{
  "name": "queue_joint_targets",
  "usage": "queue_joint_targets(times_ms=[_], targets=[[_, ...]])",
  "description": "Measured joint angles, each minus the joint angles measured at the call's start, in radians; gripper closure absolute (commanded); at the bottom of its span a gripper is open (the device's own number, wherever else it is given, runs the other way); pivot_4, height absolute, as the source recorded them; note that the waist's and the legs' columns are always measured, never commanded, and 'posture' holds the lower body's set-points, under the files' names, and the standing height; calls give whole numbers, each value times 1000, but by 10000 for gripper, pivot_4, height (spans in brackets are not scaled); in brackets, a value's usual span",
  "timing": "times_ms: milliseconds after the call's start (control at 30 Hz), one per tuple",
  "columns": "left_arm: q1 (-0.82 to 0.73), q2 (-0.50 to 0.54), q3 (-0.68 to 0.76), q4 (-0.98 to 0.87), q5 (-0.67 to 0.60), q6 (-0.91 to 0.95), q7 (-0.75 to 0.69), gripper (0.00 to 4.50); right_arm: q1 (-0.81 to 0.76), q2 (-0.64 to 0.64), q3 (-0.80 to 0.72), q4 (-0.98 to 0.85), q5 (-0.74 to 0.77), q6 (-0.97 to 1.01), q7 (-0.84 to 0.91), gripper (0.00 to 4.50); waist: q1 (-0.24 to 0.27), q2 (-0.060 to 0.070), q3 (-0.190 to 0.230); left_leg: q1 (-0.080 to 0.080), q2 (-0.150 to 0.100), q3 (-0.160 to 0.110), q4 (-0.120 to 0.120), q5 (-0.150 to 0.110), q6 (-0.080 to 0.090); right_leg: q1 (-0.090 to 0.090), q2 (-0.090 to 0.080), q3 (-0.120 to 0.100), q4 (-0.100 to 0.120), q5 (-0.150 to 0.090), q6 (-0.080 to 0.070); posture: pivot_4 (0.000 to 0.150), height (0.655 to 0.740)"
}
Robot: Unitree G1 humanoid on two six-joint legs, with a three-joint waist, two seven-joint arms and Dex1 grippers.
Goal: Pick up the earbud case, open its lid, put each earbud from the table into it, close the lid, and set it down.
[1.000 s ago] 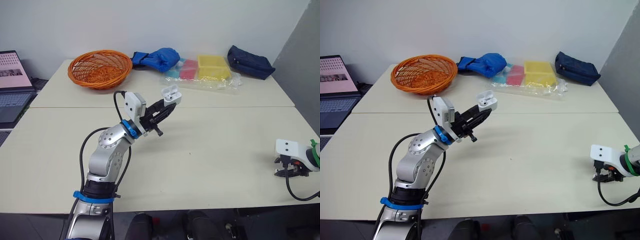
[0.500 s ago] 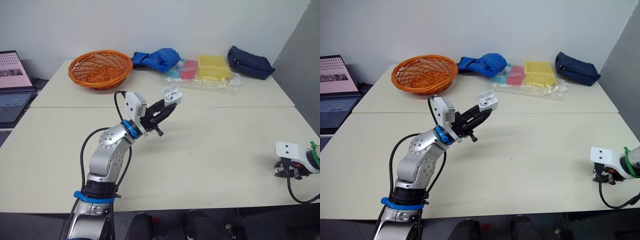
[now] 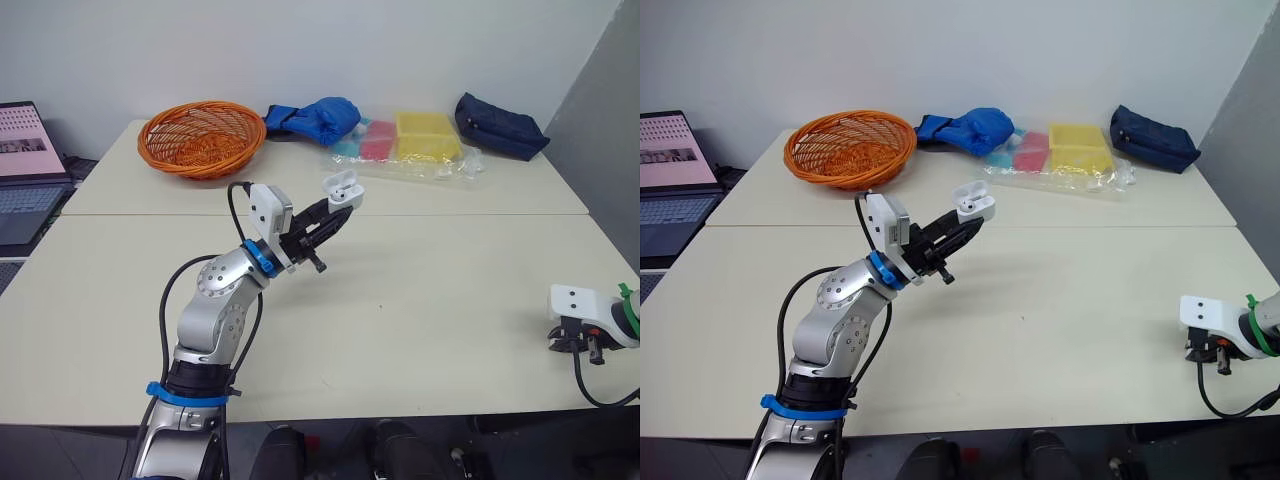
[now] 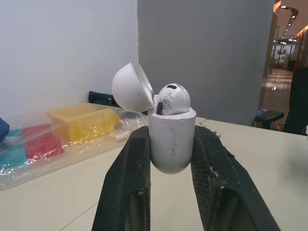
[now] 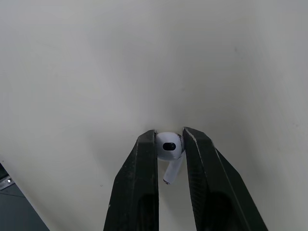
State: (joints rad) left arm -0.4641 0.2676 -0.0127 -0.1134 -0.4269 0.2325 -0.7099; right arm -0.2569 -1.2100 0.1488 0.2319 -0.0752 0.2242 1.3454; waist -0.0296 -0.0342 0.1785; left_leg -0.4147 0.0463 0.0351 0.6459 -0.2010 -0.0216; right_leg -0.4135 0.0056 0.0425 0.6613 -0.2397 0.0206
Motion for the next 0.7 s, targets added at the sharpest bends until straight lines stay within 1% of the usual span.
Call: queue_joint_targets(times_ms=[167,267,333,400,467,500,533,600,633,667,700], targets=[[-1,0,0,0,0,0,-3,37246,0,2,-3,-4,1,10,0,40685,0,0,0,0,0,0,0,0,0,0,0,0,0,0,0,1500,7400],[-2,-1,0,2,0,-2,-5,37246,-2,11,-10,-22,14,49,1,40685,-2,0,0,0,0,0,0,0,0,0,0,0,0,0,0,1500,7400],[-7,-7,-1,11,1,-10,-10,37246,-38,57,-12,-45,37,98,-3,40685,-6,0,0,1,0,0,0,0,0,0,1,1,1,0,0,1500,7400],[-17,-14,-3,29,3,-26,-18,37246,-89,132,-27,-84,84,159,-30,40685,-9,0,0,2,0,-1,-1,0,0,-1,1,1,2,0,0,1500,7400],[-23,-25,-10,47,8,-37,-23,37246,-163,228,-69,-162,155,264,-89,40685,-11,1,0,2,0,-2,-1,0,0,-1,2,1,3,1,1,1500,7400],[-23,-28,-14,51,9,-45,-25,37246,-190,269,-102,-206,196,318,-117,40685,-9,1,0,1,0,-3,-1,0,0,-1,2,0,3,3,5,1500,7400],[-24,-28,-20,54,10,-49,-27,37246,-216,311,-143,-257,247,382,-156,40685,-3,1,0,0,1,-3,-2,0,0,-2,2,-1,3,3,5,1500,7400],[-27,-28,-16,75,12,-64,-27,37246,-297,489,-272,-365,379,529,-290,40685,-5,1,0,-2,2,-3,-2,0,0,-4,3,0,3,3,5,1500,7400],[-31,-35,-21,83,13,-66,-27,37246,-337,569,-309,-435,447,586,-351,40685,-4,2,0,-4,1,-3,-2,0,0,-6,3,1,4,3,5,1500,7400],[-33,-41,-24,85,13,-67,-28,37246,-375,637,-336,-495,505,645,-411,40685,-2,2,0,-5,2,-3,-3,0,0,-7,3,0,3,3,5,1500,7400],[-37,-46,-27,87,13,-68,-28,37246,-403,676,-357,-550,553,696,-463,40685,1,2,0,-7,2,-3,-3,0,0,-7,3,-2,3,3,5,1500,7400]])
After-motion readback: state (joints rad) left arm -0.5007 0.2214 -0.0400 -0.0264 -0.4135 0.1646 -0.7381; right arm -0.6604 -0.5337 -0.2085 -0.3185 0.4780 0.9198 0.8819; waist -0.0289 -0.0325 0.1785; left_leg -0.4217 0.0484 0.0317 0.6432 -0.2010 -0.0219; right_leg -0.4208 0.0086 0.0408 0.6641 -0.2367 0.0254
